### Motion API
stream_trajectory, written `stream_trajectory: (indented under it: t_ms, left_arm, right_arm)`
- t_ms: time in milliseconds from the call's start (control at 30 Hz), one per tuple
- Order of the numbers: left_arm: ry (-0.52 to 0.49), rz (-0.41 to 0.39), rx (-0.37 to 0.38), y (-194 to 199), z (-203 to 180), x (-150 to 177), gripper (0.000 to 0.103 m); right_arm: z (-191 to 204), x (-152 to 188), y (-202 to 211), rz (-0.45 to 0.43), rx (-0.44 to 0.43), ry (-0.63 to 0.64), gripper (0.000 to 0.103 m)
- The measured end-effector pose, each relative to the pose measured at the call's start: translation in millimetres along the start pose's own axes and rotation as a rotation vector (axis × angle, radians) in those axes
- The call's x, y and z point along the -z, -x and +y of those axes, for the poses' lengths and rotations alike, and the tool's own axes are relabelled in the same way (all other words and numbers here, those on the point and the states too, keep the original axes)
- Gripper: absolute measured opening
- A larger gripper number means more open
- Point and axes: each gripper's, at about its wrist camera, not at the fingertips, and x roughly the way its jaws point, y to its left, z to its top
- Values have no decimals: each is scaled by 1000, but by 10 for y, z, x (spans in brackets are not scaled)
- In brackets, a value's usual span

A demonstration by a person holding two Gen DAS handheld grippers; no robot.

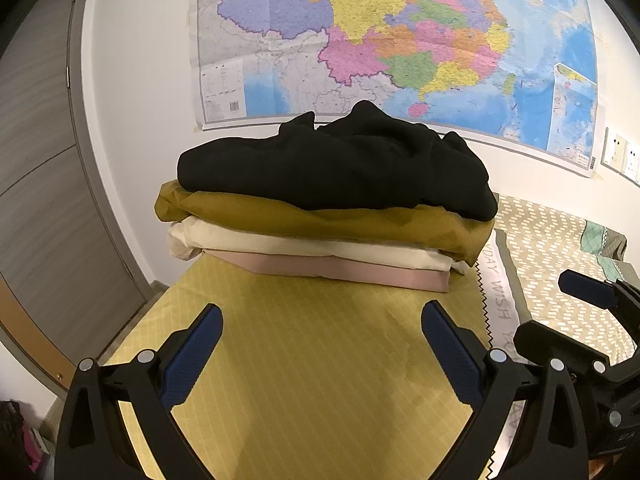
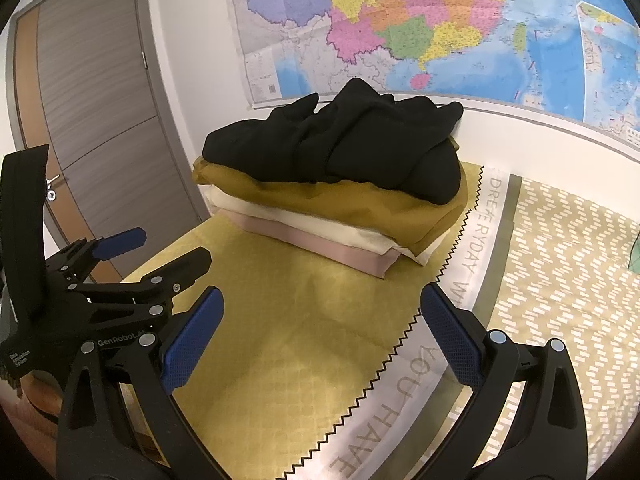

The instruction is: Fold large clothes

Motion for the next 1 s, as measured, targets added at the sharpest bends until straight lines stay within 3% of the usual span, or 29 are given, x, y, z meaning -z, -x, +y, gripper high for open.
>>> stream_trajectory:
  t_ms: [533, 767, 900, 1000]
  left_arm:
    - [-3, -10, 8, 93, -53, 41, 96]
    - [-34, -53, 6, 202, -155, 81, 96]
    - [-18, -14, 38, 154, -244, 107, 96]
    - [14, 44, 112, 42, -354, 144, 96]
  right_arm:
    - [2, 88, 145, -20, 8, -10, 97]
    - [-24, 140, 220, -32, 12, -19, 97]
    - [-119, 198, 293, -35, 37, -39, 97]
    - [-234, 257, 376, -36, 83, -54, 97]
